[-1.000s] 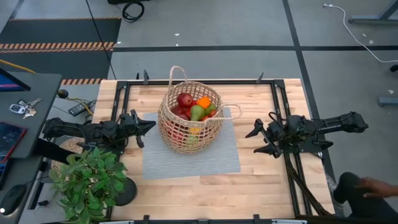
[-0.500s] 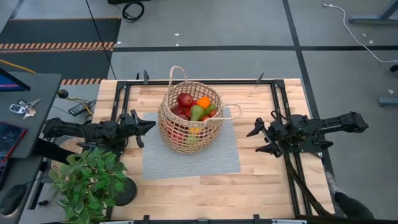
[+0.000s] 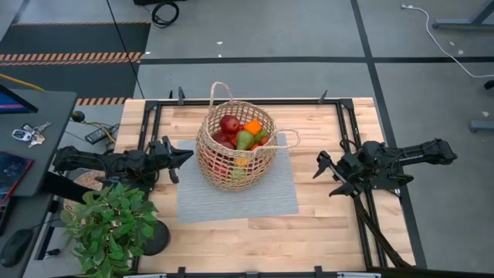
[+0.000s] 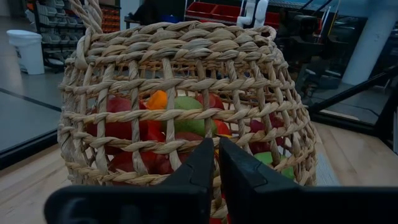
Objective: Build produce basket
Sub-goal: Return to Home Position
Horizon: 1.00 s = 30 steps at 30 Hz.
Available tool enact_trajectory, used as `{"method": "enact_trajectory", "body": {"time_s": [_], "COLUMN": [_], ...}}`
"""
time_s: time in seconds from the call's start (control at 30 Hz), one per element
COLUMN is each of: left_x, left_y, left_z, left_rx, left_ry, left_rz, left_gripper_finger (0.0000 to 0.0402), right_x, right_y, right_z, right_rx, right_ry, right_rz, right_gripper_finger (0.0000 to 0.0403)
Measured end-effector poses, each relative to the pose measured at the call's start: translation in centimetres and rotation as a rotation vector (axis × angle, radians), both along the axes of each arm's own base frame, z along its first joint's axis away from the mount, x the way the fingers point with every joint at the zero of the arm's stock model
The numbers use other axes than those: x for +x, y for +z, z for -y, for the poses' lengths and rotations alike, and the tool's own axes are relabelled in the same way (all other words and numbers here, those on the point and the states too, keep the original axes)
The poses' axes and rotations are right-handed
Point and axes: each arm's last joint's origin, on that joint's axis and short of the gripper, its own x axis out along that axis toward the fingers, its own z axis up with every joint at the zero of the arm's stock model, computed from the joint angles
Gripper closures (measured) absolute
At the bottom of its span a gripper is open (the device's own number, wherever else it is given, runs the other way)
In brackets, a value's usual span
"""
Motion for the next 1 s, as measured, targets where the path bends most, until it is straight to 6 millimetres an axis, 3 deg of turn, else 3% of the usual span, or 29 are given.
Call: {"method": "enact_trajectory", "body": {"time_s": [0.63, 0.77, 1.0], "left_x": [0.0, 0.0, 0.0], "left_y": [0.0, 0.0, 0.0], "left_z": [0.0, 0.0, 0.0], "left_rx": [0.0, 0.0, 0.0], "left_ry": [0.0, 0.0, 0.0], "left_rz": [0.0, 0.0, 0.0], "left_gripper_finger": [0.0369, 0.0366, 0.0363], "right_x": [0.1, 0.1, 0.0], "right_y": [-0.1, 0.8, 1.5], "right_z": [0.2, 0.5, 1.1], "right_rx": [0.045, 0.051, 0.161], "right_ry": [-0.063, -0.198, -0.378], "right_rz": [-0.027, 0.084, 0.127], "right_gripper_finger": [0.0052, 0.0052, 0.0052]}}
